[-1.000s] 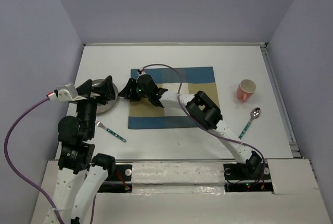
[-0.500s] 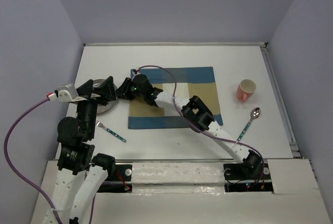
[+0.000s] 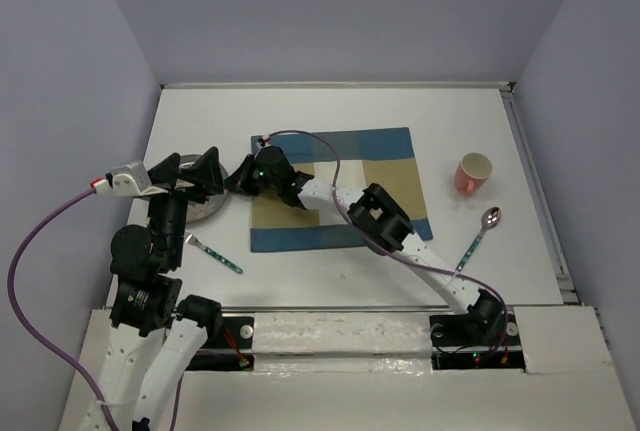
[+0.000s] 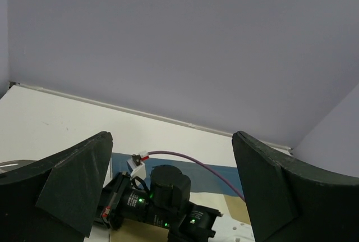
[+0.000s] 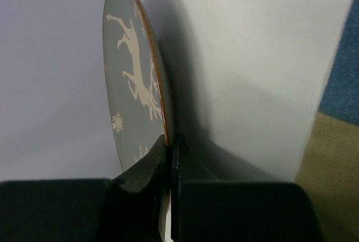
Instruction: Set the dinner table for one person
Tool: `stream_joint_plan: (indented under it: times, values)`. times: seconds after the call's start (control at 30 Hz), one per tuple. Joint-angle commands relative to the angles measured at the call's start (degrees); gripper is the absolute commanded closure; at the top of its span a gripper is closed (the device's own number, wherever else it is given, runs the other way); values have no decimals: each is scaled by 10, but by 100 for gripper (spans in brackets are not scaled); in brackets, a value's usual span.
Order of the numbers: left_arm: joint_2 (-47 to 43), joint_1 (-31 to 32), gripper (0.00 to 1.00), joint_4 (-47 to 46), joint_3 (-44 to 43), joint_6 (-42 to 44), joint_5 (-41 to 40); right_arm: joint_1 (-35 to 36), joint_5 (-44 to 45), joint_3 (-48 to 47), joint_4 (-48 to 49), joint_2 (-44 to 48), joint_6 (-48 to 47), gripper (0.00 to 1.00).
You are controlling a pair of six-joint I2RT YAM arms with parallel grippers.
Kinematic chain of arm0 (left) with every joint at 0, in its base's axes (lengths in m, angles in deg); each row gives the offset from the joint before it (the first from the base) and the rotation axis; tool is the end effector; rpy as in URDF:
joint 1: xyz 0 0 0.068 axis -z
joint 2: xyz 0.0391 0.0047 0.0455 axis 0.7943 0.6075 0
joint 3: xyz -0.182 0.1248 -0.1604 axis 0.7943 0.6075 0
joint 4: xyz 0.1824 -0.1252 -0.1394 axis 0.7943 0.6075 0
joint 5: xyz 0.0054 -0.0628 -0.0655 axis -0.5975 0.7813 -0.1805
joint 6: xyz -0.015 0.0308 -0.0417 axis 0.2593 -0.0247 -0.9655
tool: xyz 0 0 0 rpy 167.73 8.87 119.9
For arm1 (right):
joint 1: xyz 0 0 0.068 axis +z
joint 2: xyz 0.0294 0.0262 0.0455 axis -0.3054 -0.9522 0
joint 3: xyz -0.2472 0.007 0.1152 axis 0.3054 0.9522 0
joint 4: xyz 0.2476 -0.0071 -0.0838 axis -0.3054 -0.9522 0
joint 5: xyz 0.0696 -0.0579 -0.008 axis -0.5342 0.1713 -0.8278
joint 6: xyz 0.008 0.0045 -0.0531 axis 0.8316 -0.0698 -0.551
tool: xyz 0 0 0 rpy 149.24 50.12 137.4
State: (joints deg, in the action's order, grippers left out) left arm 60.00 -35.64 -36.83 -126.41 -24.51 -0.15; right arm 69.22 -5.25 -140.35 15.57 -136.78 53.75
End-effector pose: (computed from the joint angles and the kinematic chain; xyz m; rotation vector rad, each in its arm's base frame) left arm 0.0862 -0.0189 0.3954 -0.1738 1.1631 -0.4099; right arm 0.3782 0.4904 0.0954 0.1129 2.2056 1.6197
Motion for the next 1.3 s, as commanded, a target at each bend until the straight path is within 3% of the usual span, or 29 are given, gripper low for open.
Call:
stream_joint_plan:
  times: [0.0,0.17,0.43,0.5,0.6,0.7,0.83,1.03,1.27]
  values:
    - [-11,2,1,-31,-3,17,-15,7,-11,38,96,111,10,100]
    - [-62,0,1,-36,-4,19,-19,7,47,93,93,225,-90,100]
    - [-78,1,1,-29,-48,44,-47,-27,-7,146,146,312,-78,100]
    - [-61,1,1,-28,-38,39,-29,-34,8,201,182,367,-81,100]
    - [-26,1,1,-21,-30,28,3,-58,36,383,239,477,-95,100]
    - [12,0,1,-10,-32,18,40,-92,62,640,282,593,-102,100]
    - [58,1,1,5,-30,3,76,-141,60,841,314,716,-96,100]
    - [115,-1,1,25,-30,-7,82,-195,84,977,306,836,-105,100]
    - [126,-1,1,18,-20,-1,86,-271,46,1007,350,814,-77,100]
